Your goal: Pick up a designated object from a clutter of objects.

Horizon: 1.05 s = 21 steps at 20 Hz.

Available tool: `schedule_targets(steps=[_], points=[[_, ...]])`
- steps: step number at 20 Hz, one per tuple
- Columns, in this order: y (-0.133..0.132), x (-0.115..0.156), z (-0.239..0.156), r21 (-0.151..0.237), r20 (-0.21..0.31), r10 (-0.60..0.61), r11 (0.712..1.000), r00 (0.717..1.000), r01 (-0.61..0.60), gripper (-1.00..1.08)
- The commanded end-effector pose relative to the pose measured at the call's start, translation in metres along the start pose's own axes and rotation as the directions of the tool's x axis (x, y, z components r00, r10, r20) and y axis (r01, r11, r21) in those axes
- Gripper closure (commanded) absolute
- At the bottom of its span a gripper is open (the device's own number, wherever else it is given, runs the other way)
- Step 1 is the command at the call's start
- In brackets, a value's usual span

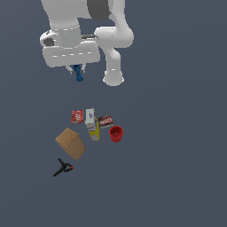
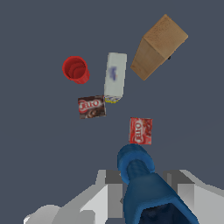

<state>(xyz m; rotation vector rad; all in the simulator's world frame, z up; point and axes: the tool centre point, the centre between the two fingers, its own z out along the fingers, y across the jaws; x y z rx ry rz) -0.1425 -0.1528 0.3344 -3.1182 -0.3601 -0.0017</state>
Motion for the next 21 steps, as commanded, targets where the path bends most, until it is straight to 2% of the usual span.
schedule_targets(steps=[1, 11, 21], points=[[0.015, -0.003, -0.023, 0.000, 0.001, 0.000, 1.000, 1.000, 0.000, 1.08], [0.057, -0.008, -0.082, -0.002, 0.002, -0.001, 1.000, 1.000, 0.001, 1.08], [0.069, -0.008, -0.100, -0.003, 0.002, -0.001, 1.000, 1.000, 0.001, 1.08]])
